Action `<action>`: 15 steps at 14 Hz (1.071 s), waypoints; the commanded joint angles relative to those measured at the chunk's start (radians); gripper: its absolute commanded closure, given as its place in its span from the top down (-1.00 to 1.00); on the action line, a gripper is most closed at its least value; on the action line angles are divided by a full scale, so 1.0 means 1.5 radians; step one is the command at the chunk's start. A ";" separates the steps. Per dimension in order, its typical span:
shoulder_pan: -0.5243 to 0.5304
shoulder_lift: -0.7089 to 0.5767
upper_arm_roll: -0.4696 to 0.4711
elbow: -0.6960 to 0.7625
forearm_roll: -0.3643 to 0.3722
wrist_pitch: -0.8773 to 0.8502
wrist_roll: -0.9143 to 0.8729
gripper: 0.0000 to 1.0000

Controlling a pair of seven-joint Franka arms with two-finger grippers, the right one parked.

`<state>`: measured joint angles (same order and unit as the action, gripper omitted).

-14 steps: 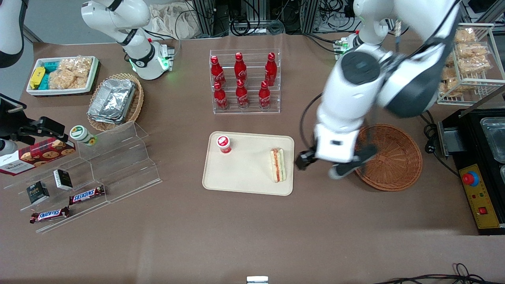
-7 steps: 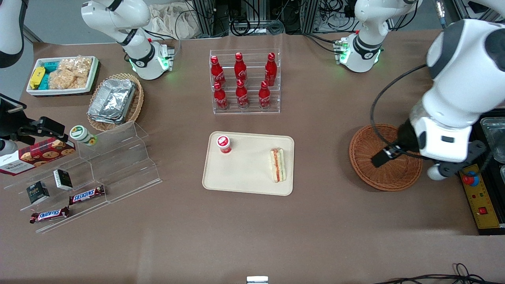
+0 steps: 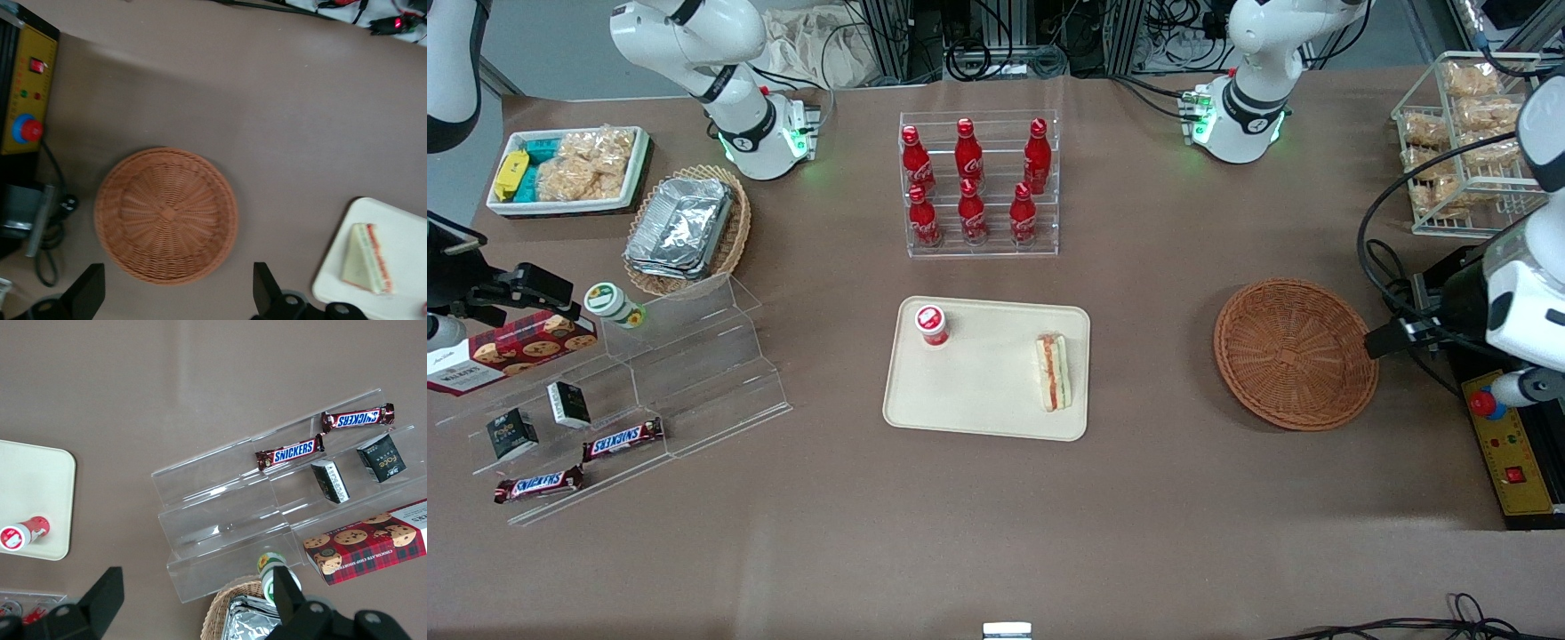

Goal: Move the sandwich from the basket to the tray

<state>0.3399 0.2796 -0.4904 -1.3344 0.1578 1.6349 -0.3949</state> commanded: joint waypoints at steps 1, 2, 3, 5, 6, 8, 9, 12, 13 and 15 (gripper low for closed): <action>-0.099 -0.056 0.158 -0.034 -0.055 -0.016 0.101 1.00; -0.132 -0.071 0.210 -0.044 -0.073 -0.020 0.135 1.00; -0.172 -0.086 0.258 -0.055 -0.080 -0.020 0.163 1.00; -0.240 -0.116 0.344 -0.085 -0.094 -0.018 0.191 1.00; -0.247 -0.129 0.357 -0.101 -0.103 -0.013 0.195 1.00; -0.247 -0.138 0.360 -0.107 -0.103 -0.013 0.194 1.00; -0.247 -0.140 0.360 -0.107 -0.104 -0.014 0.195 1.00; -0.248 -0.137 0.363 -0.100 -0.100 -0.012 0.195 1.00; -0.248 -0.137 0.363 -0.099 -0.102 -0.013 0.195 1.00; -0.247 -0.138 0.364 -0.098 -0.103 -0.013 0.194 1.00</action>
<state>-0.0131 0.0942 0.0344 -1.4647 0.0168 1.6082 -0.1206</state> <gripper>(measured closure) 0.000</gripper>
